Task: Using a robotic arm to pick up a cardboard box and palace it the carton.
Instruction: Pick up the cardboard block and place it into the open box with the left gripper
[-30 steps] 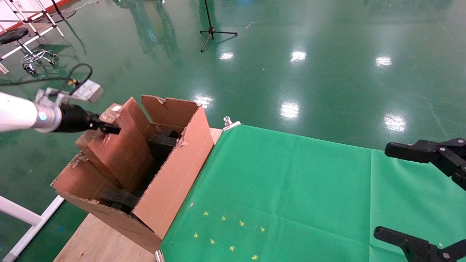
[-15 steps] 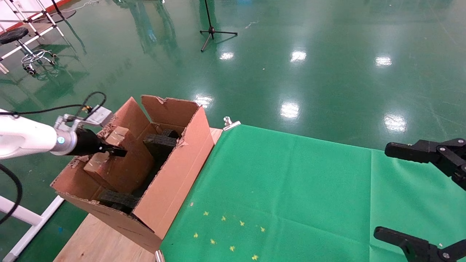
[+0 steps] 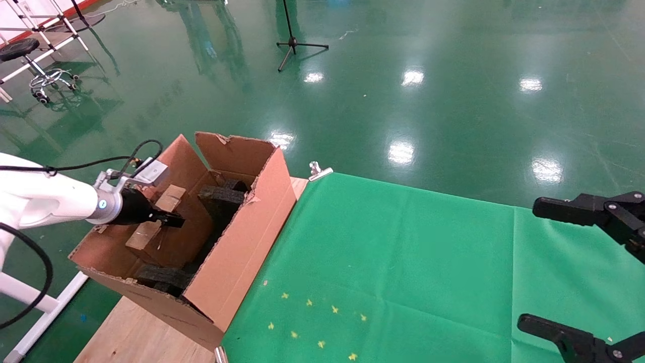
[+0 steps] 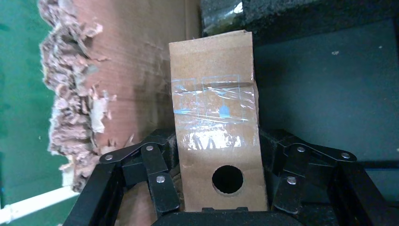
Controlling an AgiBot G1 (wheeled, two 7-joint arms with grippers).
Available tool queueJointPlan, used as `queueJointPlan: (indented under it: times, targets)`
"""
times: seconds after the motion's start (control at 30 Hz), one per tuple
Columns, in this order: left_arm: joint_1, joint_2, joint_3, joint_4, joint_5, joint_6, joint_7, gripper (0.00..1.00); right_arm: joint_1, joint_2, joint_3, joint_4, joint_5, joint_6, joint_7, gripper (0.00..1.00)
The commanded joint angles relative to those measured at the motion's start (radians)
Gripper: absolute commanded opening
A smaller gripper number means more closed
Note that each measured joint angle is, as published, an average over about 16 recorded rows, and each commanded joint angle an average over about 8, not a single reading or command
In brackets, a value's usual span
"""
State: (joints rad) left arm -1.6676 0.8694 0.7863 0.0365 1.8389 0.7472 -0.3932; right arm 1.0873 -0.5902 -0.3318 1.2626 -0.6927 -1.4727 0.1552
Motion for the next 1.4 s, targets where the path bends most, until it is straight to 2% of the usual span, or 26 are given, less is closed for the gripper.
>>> queueJointPlan:
  times: [0.03,0.1,0.13,1.0,1.13,1.4]
  targets:
    - [0.005,0.002,0.002,-0.003,0.002,-0.004,-0.004,0.67,0.000,0.000,0.000,0.000,0.000,0.000,0.000,1.00]
    - [0.008,0.003,0.003,-0.002,0.004,-0.007,-0.007,0.92,0.000,0.000,0.000,0.000,0.000,0.000,0.000,1.00]
    - [0.009,0.004,0.003,-0.001,0.004,-0.008,-0.008,1.00,0.000,0.000,0.000,0.000,0.000,0.000,0.000,1.00]
    - [-0.003,-0.001,0.003,-0.009,0.008,0.014,0.006,1.00,0.000,0.000,0.000,0.000,0.000,0.000,0.000,1.00]
    - [-0.039,-0.019,-0.012,-0.045,-0.013,0.065,0.036,1.00,0.000,0.000,0.000,0.000,0.000,0.000,0.000,1.00]
    - [-0.137,-0.099,-0.073,-0.177,-0.108,0.283,0.110,1.00,0.000,0.000,0.000,0.000,0.000,0.000,0.000,1.00]
